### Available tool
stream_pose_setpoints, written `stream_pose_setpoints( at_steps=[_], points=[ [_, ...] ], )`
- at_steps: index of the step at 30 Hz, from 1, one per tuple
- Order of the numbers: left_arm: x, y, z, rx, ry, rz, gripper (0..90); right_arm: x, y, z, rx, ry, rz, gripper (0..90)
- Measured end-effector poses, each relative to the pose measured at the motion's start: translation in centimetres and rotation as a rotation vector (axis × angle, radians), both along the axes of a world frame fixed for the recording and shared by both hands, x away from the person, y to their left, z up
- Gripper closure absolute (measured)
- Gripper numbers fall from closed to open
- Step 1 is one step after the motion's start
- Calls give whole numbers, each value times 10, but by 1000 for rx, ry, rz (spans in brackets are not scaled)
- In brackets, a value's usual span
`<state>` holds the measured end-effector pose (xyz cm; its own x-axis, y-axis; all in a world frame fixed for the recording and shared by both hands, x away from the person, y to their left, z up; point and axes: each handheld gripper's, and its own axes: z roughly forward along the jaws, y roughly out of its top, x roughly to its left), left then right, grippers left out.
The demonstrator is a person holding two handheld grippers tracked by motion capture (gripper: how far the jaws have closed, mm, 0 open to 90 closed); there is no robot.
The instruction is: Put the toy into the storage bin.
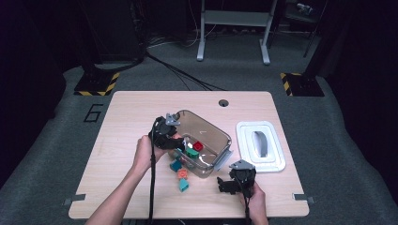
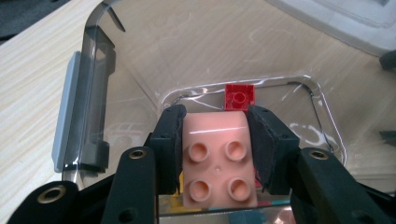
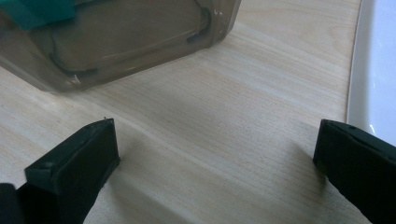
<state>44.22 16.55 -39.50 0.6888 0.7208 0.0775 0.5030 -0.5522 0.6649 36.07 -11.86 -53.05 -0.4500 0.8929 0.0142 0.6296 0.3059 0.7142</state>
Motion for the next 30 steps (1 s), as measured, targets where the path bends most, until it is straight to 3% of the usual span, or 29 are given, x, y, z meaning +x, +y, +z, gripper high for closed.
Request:
stream_pose_setpoints(
  at_steps=[5,12,20,30],
  points=[
    [-8,8,3,-14,-13,17,396,0,0,0,-2,-1,-4,0],
    [-32,28,6,-23,-51,37,196,0,0,0,-6,-6,-1,0],
    [-57,49,2,-52,-100,64,150,0,-1,0,-6,-4,3,0],
    [-75,56,-24,-55,-74,53,137,0,0,0,-2,-1,-6,0]
  ],
)
